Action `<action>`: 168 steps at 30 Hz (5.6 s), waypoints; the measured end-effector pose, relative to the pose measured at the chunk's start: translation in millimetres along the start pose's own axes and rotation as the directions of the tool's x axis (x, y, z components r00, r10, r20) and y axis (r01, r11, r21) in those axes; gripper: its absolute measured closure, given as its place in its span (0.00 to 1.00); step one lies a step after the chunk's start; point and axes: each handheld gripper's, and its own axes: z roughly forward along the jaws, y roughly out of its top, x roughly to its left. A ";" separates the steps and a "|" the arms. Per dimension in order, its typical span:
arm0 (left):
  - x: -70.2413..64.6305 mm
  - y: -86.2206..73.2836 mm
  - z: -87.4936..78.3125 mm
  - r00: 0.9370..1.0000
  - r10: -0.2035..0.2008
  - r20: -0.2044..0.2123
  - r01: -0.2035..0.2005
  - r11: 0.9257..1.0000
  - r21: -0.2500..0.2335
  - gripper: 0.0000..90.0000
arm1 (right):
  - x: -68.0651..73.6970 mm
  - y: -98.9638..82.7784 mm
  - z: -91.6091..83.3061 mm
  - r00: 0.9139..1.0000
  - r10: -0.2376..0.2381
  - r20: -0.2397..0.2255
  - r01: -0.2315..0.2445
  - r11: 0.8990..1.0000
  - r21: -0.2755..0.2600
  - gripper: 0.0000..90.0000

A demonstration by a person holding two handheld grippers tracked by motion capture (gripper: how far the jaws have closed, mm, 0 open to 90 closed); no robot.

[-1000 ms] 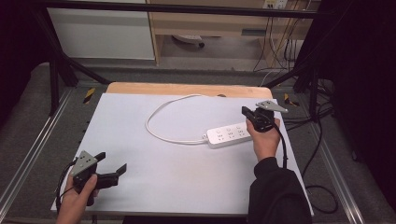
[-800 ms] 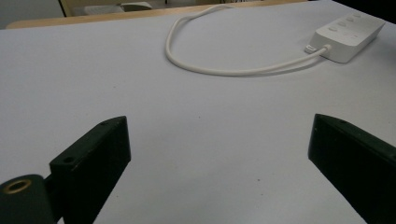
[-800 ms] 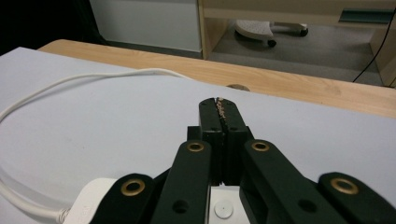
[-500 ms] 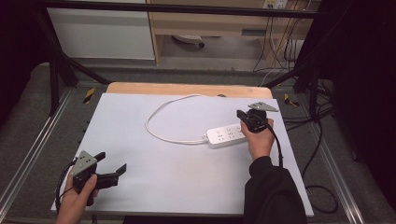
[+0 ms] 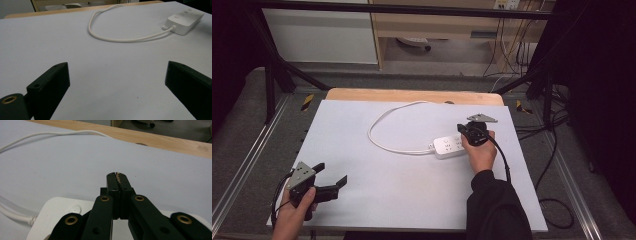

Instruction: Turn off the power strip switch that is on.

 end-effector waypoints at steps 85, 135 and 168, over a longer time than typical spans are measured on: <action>-0.6 -0.4 -0.2 1.000 0.004 0.001 -0.004 1.000 0.006 0.06 | 11.9 -37.0 10.5 0.999 0.014 0.030 -0.013 1.000 -0.020 1.00; -0.2 -0.5 -1.2 1.000 -0.003 0.000 0.003 1.000 0.007 0.06 | 13.0 -37.5 10.1 0.999 -0.003 0.034 0.003 1.000 -0.015 1.00; 0.6 -0.4 -2.1 1.000 -0.007 0.000 0.007 1.000 0.000 0.06 | 11.0 -39.7 10.5 1.000 0.001 0.024 -0.001 1.000 -0.025 1.00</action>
